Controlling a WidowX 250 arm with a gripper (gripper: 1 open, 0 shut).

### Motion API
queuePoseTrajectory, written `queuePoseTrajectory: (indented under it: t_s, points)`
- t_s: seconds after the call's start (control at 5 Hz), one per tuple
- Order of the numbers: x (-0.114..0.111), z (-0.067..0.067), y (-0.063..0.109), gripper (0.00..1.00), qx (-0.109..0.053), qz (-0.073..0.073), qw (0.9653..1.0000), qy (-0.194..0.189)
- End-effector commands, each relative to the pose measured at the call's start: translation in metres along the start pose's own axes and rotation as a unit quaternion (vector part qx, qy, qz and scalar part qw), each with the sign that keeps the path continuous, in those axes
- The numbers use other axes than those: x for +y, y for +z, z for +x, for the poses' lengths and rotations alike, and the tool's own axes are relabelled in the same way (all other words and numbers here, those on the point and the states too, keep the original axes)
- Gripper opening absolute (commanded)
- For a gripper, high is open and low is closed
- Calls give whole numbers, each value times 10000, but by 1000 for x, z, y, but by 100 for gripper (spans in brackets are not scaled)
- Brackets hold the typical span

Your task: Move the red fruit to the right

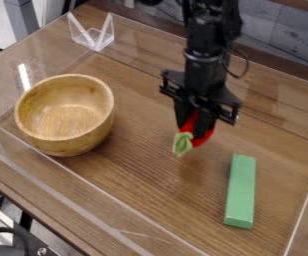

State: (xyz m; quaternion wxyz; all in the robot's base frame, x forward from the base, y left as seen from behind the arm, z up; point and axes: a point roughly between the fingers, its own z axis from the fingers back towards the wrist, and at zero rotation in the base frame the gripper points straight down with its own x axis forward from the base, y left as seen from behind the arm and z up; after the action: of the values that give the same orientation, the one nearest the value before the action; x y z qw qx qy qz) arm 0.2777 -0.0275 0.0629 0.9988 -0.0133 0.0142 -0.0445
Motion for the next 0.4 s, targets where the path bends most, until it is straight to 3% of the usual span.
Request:
queuePoseTrajectory:
  t_s: [0.0,0.2]
  points:
    - [4,12,17,0,-201,23,9996,174]
    - [-7,12,9,0,-176,27,9998,-35]
